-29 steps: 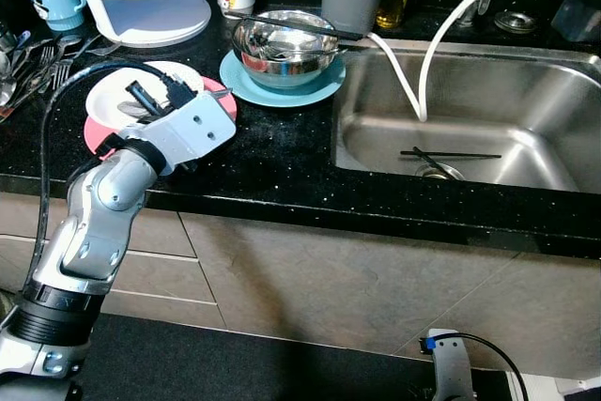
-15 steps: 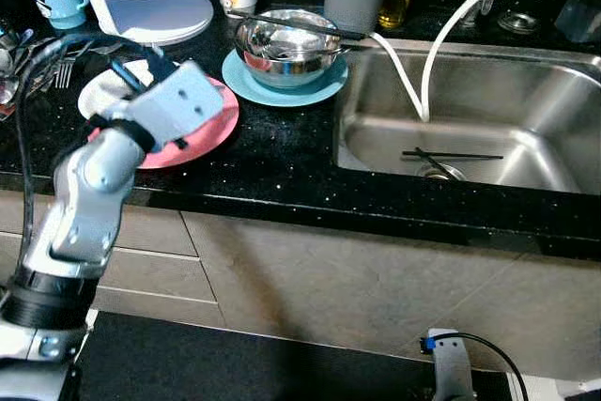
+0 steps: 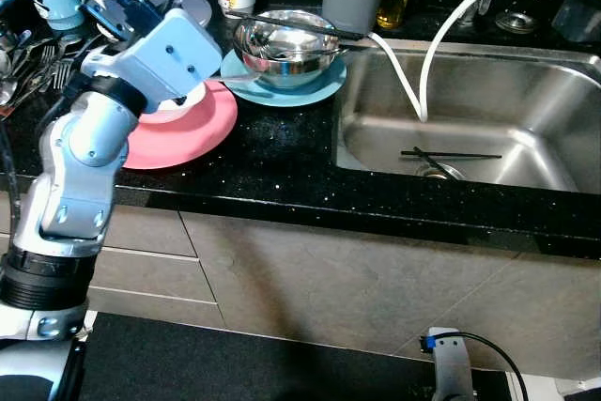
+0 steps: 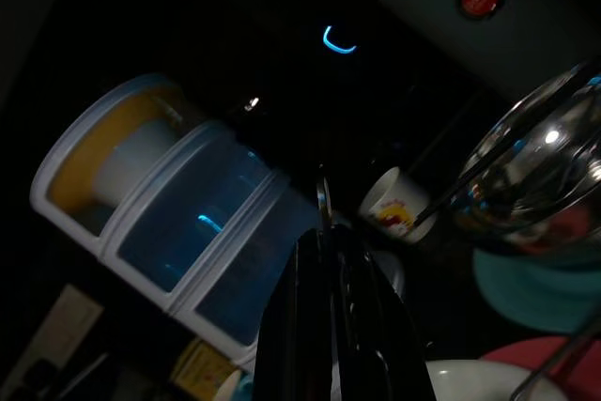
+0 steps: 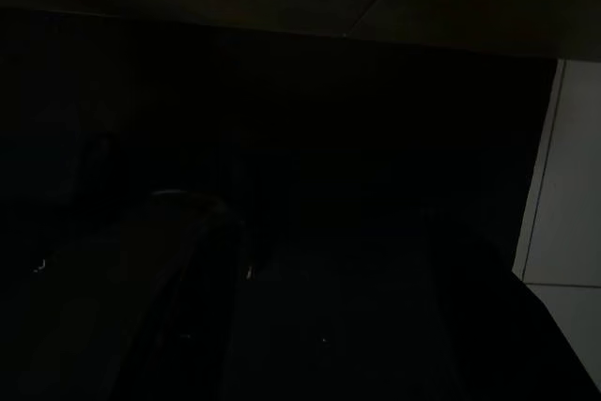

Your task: Kitchen organization

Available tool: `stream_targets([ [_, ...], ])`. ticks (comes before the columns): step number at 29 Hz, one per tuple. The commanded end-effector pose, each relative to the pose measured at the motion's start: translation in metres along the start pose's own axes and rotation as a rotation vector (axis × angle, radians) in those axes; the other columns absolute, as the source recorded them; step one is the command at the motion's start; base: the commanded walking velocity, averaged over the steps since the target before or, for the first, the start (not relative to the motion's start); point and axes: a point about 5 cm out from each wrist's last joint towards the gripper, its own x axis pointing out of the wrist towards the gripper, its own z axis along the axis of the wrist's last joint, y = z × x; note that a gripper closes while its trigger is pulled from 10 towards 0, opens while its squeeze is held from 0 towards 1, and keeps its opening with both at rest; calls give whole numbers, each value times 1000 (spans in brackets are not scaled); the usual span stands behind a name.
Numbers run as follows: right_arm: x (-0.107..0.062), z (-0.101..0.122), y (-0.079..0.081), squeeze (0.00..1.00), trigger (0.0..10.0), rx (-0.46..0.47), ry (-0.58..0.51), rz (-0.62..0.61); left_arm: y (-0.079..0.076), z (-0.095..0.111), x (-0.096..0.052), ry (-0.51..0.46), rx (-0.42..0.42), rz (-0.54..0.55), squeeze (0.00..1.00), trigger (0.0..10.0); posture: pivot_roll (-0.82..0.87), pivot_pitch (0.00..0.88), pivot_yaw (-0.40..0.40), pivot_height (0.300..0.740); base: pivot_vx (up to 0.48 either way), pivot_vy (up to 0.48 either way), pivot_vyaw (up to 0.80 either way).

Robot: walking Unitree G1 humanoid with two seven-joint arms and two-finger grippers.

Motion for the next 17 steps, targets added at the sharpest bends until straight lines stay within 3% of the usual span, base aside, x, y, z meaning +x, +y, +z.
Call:
stream_targets([
  [1,-1,-6,0,0,10000,17,13,-5,-3,3,2,-13,-16,-12,0,0,4,136,-7,740,0,0,0],
  [14,-2,-7,-3,0,10000,24,12,-9,-15,12,3,-49,-138,-40,0,0,1,151,-10,740,0,0,0],
  [17,-2,-7,-3,0,10000,32,15,-9,-17,21,6,-97,-276,-45,0,0,2,151,-11,740,0,0,0],
])
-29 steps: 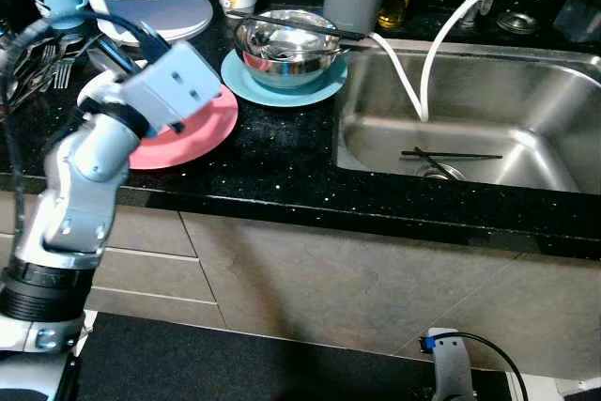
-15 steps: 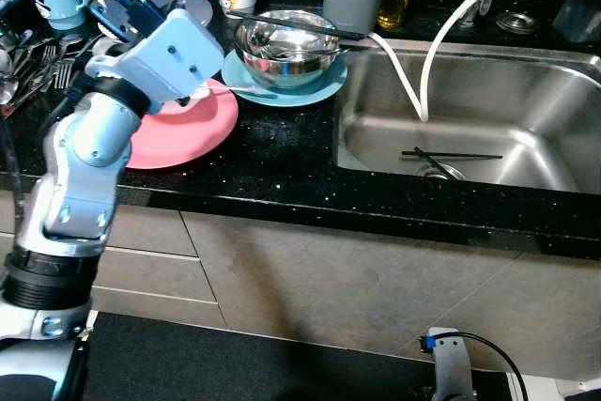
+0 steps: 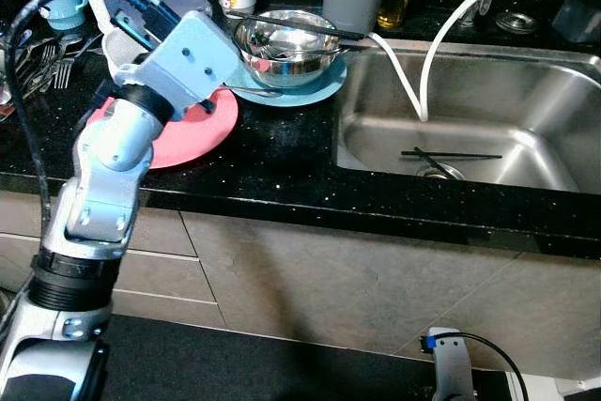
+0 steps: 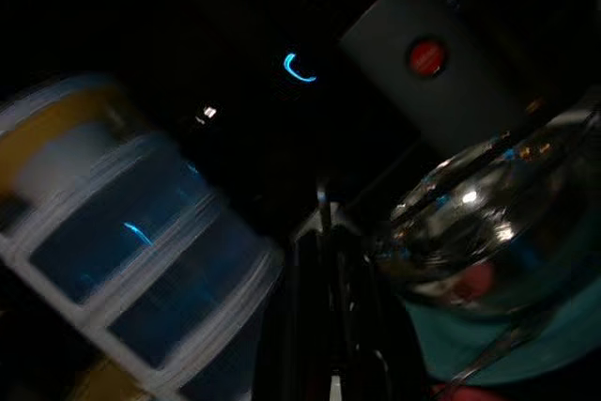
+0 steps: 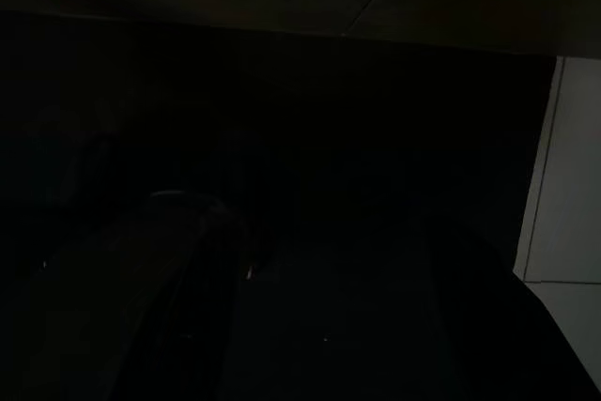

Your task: Kitchen organization

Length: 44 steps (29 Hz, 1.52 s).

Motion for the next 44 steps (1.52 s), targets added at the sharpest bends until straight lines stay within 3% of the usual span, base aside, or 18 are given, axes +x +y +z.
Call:
stream_targets([
  [1,-1,-7,-1,0,10000,10,18,-3,3,9,1,-41,-40,0,0,0,2,151,-11,740,0,0,0],
  [3,-1,-6,-1,0,10000,9,20,0,0,19,4,-101,-177,-23,0,0,2,150,-11,740,0,0,-769],
  [4,-1,-6,-1,0,10000,9,20,0,0,19,4,-101,-177,-23,0,0,2,150,-11,740,0,0,-769],
  [6,-1,-6,0,0,10000,14,20,2,-2,28,7,-157,-294,-44,0,0,2,146,-8,740,0,0,-772],
  [7,-1,-6,0,0,10000,14,20,2,-2,28,7,-157,-294,-44,0,0,2,146,-8,740,0,0,-775],
  [8,-1,-6,0,0,10000,18,18,3,-3,33,8,-186,-341,-57,0,4824,0,143,-7,740,0,0,-775],
  [9,-1,-6,0,0,10000,18,18,3,-3,33,8,-186,-341,-57,0,4824,0,143,-7,740,0,0,-775],
  [10,-1,-6,0,0,10000,20,17,4,-3,40,9,-219,-389,-68,0,10000,0,142,-6,740,0,0,-775],
  [17,-1,-5,2,0,10000,26,13,7,-2,48,12,-258,-432,-70,0,10000,-1,140,-4,740,0,0,-771],
  [31,-1,-6,2,0,10000,24,16,9,-1,33,15,-193,-365,-82,0,10000,0,143,-5,740,0,0,-775],
  [42,-1,-8,2,0,10000,27,13,6,2,16,27,-90,-142,-75,0,10000,-4,132,6,740,0,0,-627],
  [44,-1,-8,3,0,10000,12,13,8,-4,7,35,-47,-55,-114,0,10000,-7,131,8,740,0,0,0],
])
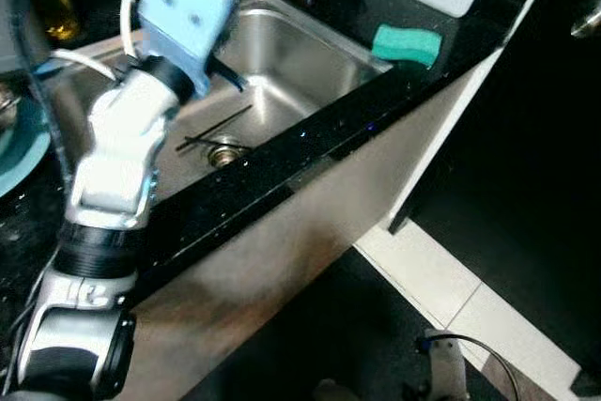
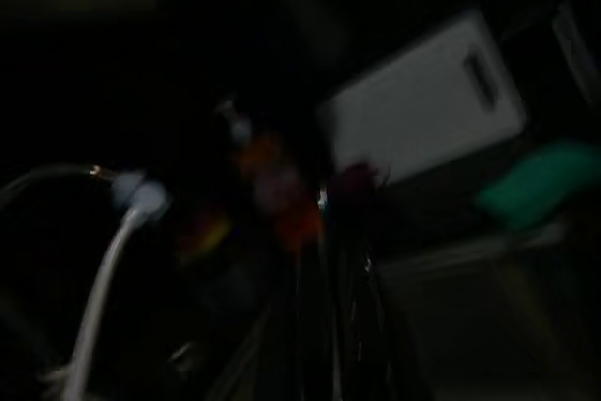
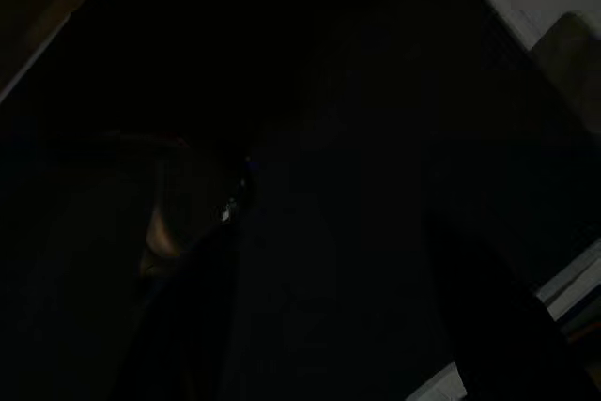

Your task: Kitchen organization

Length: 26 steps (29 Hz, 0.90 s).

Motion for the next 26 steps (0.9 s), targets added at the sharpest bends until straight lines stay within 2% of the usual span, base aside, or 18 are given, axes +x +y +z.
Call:
stream_targets([
  [1,-1,-4,-3,0,10000,-11,9,-12,-1,-8,2,32,75,-28,0,10000,-7,131,8,740,0,0,0],
  [4,-1,-4,-3,0,10000,-11,10,-13,-16,-18,8,68,71,-127,0,10000,-7,132,9,740,0,0,0],
  [7,-1,-4,-3,0,10000,-23,16,-18,-31,-31,10,139,122,-235,0,10000,-7,135,11,740,0,0,0],
  [15,-1,-5,-2,0,10000,-24,14,-15,-38,-61,9,294,175,-307,0,10000,-10,145,19,740,0,0,0],
  [17,-1,-6,-2,0,10000,-25,14,-16,-37,-64,10,297,202,-315,0,10000,-11,148,22,740,0,0,0],
  [21,-1,-6,-2,0,10000,-24,13,-16,-36,-67,12,308,189,-317,0,10000,-16,153,28,740,0,0,0],
  [24,-1,-7,-2,0,10000,-20,11,-18,-39,-84,10,399,116,-316,0,10000,-23,155,34,740,0,0,0],
  [26,-2,-7,-2,0,10000,-19,10,-19,-41,-90,8,426,89,-316,0,10000,-27,158,33,740,0,0,0],
])
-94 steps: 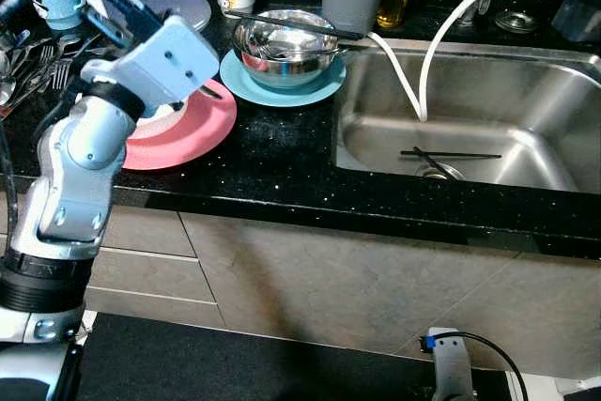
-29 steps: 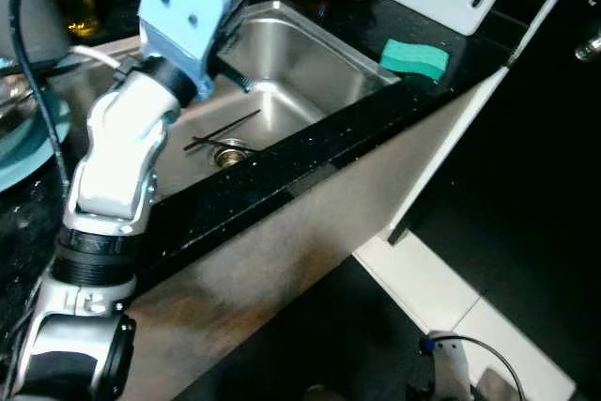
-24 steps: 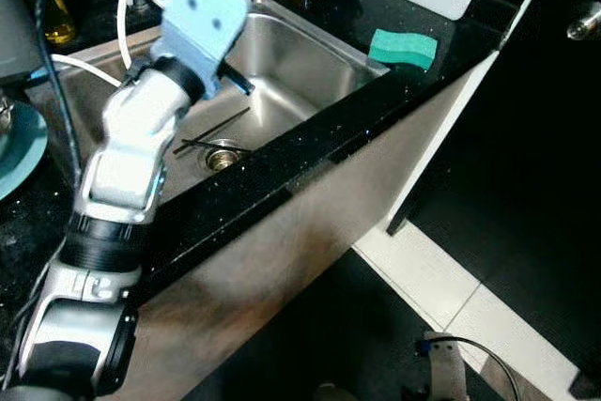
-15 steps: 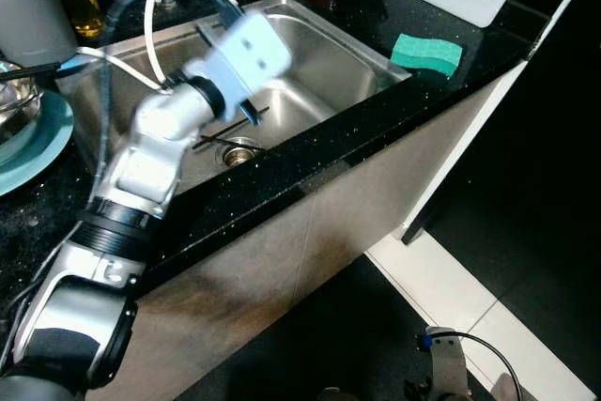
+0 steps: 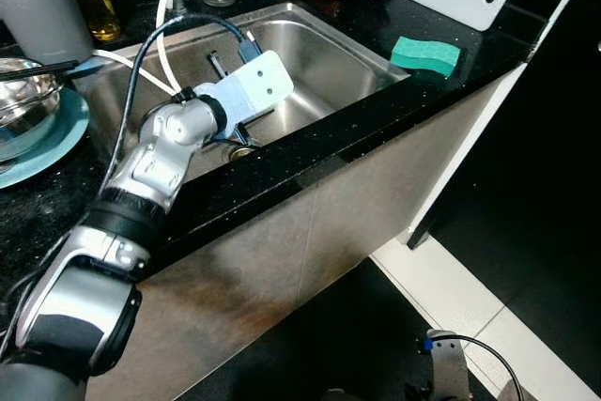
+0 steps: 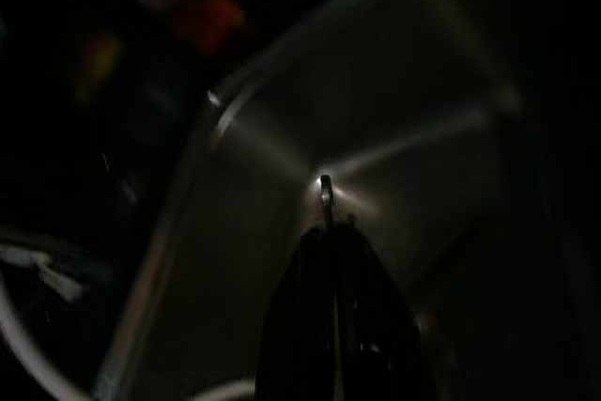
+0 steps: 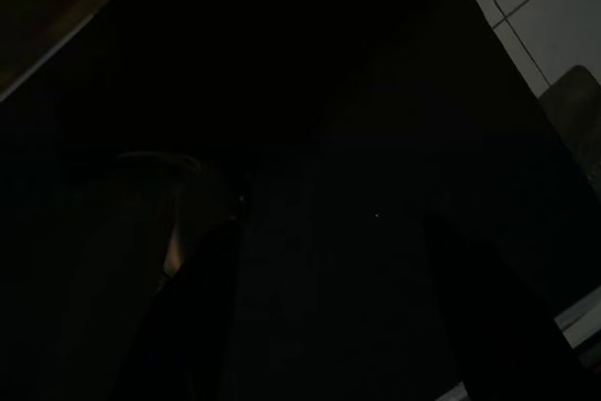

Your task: Kitchen organization

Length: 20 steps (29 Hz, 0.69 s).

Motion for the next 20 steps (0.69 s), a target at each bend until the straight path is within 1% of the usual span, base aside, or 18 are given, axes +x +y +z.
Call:
stream_targets([
  [1,-1,-8,1,0,10000,1,20,-4,-4,-8,2,33,-56,-12,0,10000,-28,159,30,740,0,0,0],
  [3,-1,-8,1,0,10000,1,20,-4,-5,-11,3,45,-65,-17,0,10000,-28,159,30,740,0,0,0],
  [5,-1,-8,1,0,10000,2,19,-4,-11,-18,4,59,-129,-35,0,10000,-26,163,33,740,0,0,0],
  [7,-1,-8,1,0,10000,2,18,-4,-13,-22,5,69,-166,-37,0,10000,-27,166,33,740,0,0,0],
  [9,-1,-8,1,0,10000,2,18,-4,-13,-23,6,73,-175,-36,0,10000,-27,166,33,740,0,0,0],
  [12,-2,-8,1,0,10000,1,18,-3,-10,-25,6,73,-200,-13,0,10000,-26,154,32,740,0,0,0],
  [13,-2,-8,1,0,10000,1,18,-2,-8,-26,6,73,-207,0,447,10000,-25,150,32,740,0,0,0],
  [14,-2,-8,1,0,10000,0,18,-1,-6,-26,6,70,-225,7,1000,10000,-25,150,32,740,0,0,0],
  [20,-2,-9,2,0,10000,-3,18,2,-4,-23,7,61,-231,18,1000,10000,-25,137,33,740,0,0,0],
])
